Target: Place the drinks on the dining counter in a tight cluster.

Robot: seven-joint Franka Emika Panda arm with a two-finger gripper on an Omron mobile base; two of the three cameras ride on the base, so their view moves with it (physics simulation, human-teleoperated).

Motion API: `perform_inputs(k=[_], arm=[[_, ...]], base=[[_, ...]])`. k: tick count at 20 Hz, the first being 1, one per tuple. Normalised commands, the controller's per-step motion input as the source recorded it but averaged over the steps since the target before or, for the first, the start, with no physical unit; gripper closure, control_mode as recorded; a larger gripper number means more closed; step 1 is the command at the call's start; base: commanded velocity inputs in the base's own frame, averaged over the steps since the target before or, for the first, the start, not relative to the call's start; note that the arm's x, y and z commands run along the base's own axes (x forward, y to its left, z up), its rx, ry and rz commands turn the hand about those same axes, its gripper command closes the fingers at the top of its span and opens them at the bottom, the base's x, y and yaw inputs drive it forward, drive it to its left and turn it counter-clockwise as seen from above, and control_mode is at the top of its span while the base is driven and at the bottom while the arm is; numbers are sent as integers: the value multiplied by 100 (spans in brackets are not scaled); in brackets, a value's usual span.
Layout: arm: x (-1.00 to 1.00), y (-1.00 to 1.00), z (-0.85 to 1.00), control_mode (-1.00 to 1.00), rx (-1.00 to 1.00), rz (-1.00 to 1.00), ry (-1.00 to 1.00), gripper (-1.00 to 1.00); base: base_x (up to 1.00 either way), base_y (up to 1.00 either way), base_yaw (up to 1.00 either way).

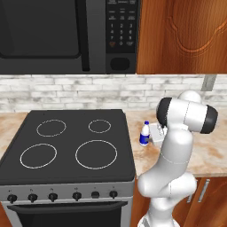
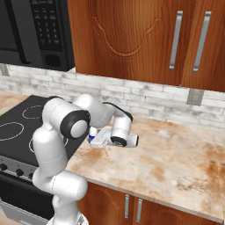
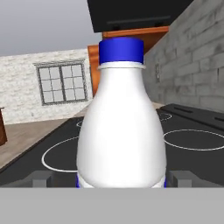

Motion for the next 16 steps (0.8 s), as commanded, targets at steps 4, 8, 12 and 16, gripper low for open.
perform_inputs(k=[4,8,12,16], arm=[[0,3,0,-100,0,0,0,-100],[0,0,0,-100,0,0,0,100],[0,0,0,-100,0,0,0,100],[0,0,0,-100,0,0,0,100]], base=[[0,0,0],[0,0,0],[0,0,0],[0,0,0]])
